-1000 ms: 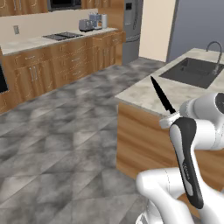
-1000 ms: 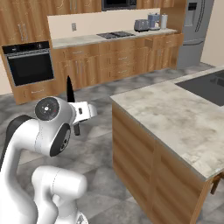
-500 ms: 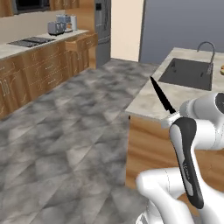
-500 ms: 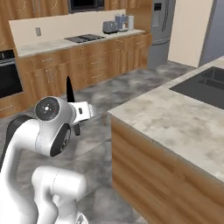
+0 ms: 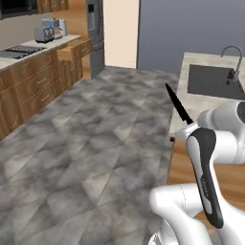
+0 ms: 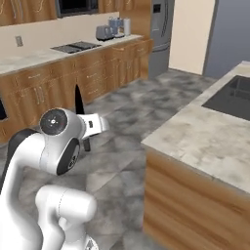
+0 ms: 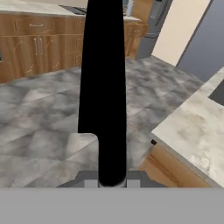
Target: Pick up the metallic utensils from the counter and place them in the open drawer. Make sure not to pick up any wooden utensils.
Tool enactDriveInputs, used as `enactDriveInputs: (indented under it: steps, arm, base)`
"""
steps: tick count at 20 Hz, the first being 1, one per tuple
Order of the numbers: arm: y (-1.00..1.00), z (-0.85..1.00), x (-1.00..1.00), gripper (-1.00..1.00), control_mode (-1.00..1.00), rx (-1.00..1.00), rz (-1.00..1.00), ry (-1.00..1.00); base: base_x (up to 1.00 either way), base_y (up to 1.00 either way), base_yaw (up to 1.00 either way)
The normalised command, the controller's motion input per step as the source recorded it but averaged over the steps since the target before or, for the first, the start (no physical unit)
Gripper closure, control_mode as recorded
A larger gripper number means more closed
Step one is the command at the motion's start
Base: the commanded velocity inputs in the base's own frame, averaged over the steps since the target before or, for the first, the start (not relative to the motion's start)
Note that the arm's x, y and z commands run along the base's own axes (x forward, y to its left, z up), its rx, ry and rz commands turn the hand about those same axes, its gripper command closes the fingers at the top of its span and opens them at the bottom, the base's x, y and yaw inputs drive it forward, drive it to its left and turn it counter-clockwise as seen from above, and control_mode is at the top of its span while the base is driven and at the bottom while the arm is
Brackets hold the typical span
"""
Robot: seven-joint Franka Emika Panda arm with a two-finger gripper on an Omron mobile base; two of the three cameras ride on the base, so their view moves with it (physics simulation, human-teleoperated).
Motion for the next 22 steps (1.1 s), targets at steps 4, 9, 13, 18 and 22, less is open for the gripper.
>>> enactDriveInputs:
  steps: [4, 9, 13, 18, 22]
  arm:
    - [0.00, 0.00, 0.00, 1.00, 1.00, 0.00, 0.00, 0.00]
    - [0.00, 0.00, 0.00, 1.00, 1.00, 0.00, 0.00, 0.00]
    - [0.00, 0.00, 0.00, 1.00, 1.00, 0.00, 0.00, 0.00]
    - [0.00, 0.00, 0.00, 1.00, 1.00, 0.00, 0.00, 0.00]
    - [0.00, 0.00, 0.00, 1.00, 1.00, 0.00, 0.00, 0.00]
  base:
    - [0.61, 1.00, -0.18]
    - [0.74, 1.00, -0.24]
    - [0.92, 1.00, -0.24]
    - [1.00, 1.00, -0.28]
    - [1.00, 1.00, -0.29]
